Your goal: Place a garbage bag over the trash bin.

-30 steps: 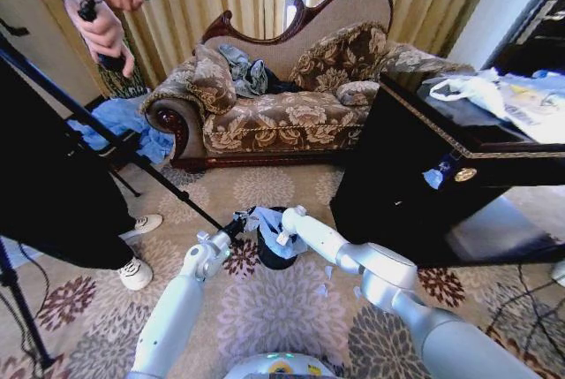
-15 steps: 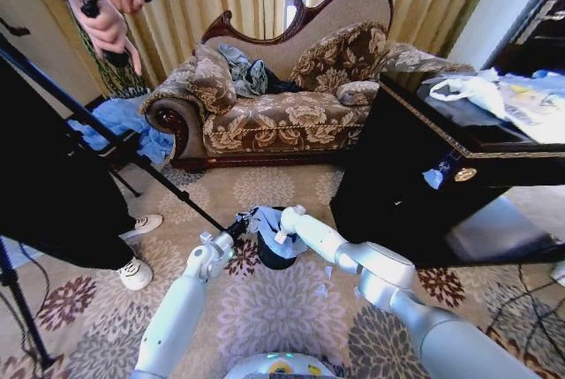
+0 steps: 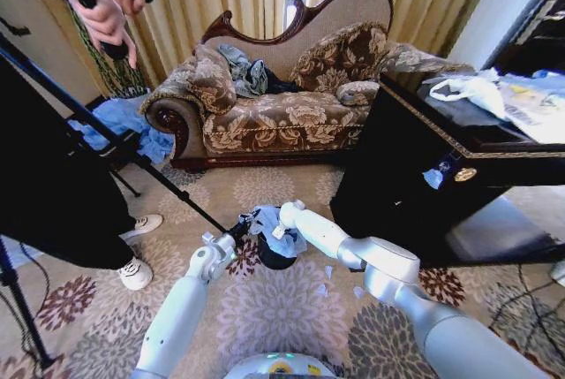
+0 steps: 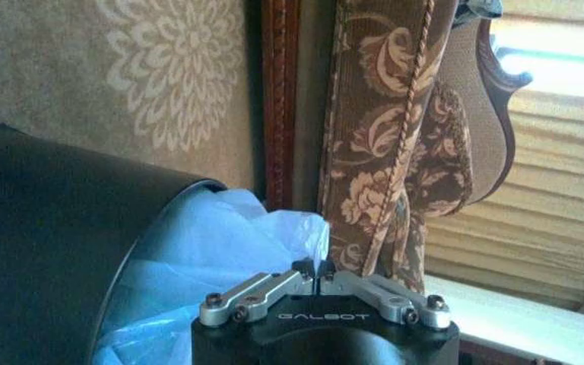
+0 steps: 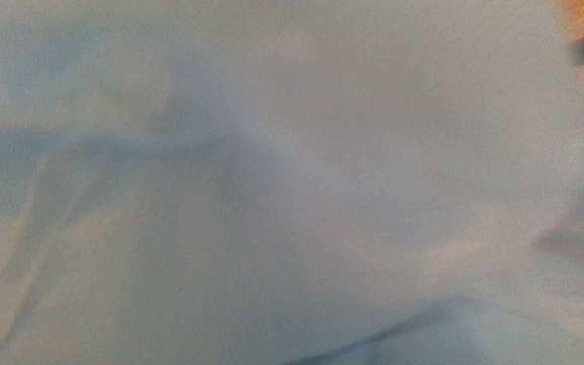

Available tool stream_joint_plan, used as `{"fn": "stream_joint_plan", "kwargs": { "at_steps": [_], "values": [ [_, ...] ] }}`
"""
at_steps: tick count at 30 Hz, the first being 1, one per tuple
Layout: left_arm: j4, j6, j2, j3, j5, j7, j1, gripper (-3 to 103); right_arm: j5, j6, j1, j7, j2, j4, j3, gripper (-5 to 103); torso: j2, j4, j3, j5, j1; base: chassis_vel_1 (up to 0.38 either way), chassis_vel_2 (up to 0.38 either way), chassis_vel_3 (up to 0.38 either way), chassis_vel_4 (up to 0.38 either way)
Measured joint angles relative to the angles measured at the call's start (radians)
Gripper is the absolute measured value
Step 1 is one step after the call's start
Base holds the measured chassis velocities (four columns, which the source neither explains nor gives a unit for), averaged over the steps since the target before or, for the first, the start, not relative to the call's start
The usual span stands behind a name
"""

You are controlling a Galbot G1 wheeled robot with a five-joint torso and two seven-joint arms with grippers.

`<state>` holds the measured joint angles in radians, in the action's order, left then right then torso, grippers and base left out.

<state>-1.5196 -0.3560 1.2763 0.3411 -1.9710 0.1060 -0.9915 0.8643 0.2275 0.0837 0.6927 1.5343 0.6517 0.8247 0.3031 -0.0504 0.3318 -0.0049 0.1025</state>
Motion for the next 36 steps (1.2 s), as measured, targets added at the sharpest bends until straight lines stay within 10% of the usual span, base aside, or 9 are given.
{"fn": "stream_joint_plan", "kwargs": {
  "at_steps": [36],
  "values": [
    [0.075, 0.003, -0.037, -0.058, 0.039, -0.030, 0.052, 0, -0.224, -0.027, -0.099, 0.071, -0.191, 0.282, 0.027, 100, 0.000, 0.0001, 0.000, 0.0001, 0.000, 0.000, 0.000, 0.000, 0.000]
  ]
}}
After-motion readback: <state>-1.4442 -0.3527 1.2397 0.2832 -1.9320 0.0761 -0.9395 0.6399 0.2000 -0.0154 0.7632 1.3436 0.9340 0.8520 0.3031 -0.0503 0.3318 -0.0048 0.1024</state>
